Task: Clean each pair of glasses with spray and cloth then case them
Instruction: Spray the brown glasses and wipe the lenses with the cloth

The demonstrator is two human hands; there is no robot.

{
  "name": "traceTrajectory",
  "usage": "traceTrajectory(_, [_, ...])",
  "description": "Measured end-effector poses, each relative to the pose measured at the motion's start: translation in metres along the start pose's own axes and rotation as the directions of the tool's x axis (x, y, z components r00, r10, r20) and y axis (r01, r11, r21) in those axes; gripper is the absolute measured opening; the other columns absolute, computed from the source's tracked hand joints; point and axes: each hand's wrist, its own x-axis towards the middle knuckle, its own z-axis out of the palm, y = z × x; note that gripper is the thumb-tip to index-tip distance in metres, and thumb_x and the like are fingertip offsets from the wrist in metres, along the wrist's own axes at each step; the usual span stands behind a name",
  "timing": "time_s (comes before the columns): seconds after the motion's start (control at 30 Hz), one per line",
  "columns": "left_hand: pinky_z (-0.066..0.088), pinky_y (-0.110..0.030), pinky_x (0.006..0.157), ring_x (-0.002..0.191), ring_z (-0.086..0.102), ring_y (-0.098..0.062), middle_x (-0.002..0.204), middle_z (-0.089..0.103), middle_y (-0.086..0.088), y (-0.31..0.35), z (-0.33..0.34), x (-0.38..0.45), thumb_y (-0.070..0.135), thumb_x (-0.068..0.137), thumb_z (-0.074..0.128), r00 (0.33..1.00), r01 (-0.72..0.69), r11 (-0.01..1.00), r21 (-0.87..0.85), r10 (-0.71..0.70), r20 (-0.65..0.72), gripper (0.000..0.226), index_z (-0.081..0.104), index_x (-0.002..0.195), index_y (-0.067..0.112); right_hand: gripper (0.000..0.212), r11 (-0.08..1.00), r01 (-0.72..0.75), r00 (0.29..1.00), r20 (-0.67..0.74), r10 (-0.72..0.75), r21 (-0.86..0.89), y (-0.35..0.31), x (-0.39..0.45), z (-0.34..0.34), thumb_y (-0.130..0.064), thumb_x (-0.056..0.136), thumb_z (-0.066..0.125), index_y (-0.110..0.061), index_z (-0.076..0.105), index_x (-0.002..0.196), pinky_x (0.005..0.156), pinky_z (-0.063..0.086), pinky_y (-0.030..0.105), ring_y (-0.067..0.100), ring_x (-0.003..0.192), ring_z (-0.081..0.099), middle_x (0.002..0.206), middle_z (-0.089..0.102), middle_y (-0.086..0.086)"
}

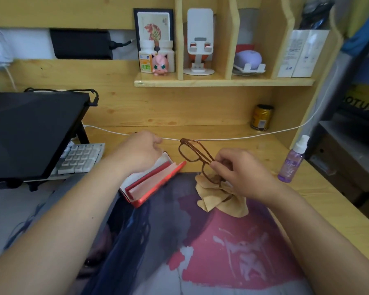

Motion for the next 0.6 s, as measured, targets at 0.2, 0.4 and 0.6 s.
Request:
traceTrajectory(0.2, [0.041,-0.008,0.081,0.102,0.062,0.004,0.107,0.070,0.020,-0.004,0.017,-0.066,0.021,0.100,0.063,0.913,-0.387,0.856,-0.344,0.303,-0.274,0.024,0.074,0.118,0.034,0.022,0.976,0.216,0.972,0.104,-0.212,-0.036,-0.013,-0.007,-0.009,-0.032,0.097,0.061,-0.018,0.063,0.080,0.061,0.038,0.019,0.008,0.071,0.052,0.074,0.057,-0.009])
traceTrajectory(0.4, [0.043,-0.013,0.074,0.087,0.063,-0.008,0.091,0.067,0.009,-0.024,0.026,-0.067,0.014,0.089,0.076,0.889,-0.430,0.888,-0.163,0.387,-0.244,0.018,0.081,0.105,0.022,0.020,0.944,0.304,0.947,0.145,-0.286,-0.125,-0.015,-0.007,0.002,-0.035,0.099,0.055,-0.021,0.056,0.085,0.066,0.046,0.042,0.013,0.073,0.050,0.082,0.053,-0.011])
traceTrajectory(0.6, [0.037,-0.008,0.071,0.082,0.059,-0.003,0.086,0.060,0.012,-0.025,0.026,-0.067,0.016,0.093,0.071,0.873,-0.430,0.898,-0.096,0.387,-0.297,0.018,0.080,0.099,0.030,0.016,0.983,0.184,0.982,-0.042,-0.184,-0.004,-0.008,-0.004,-0.003,-0.030,0.099,0.059,-0.020,0.061,0.086,0.066,0.041,0.027,0.007,0.074,0.052,0.078,0.056,-0.011])
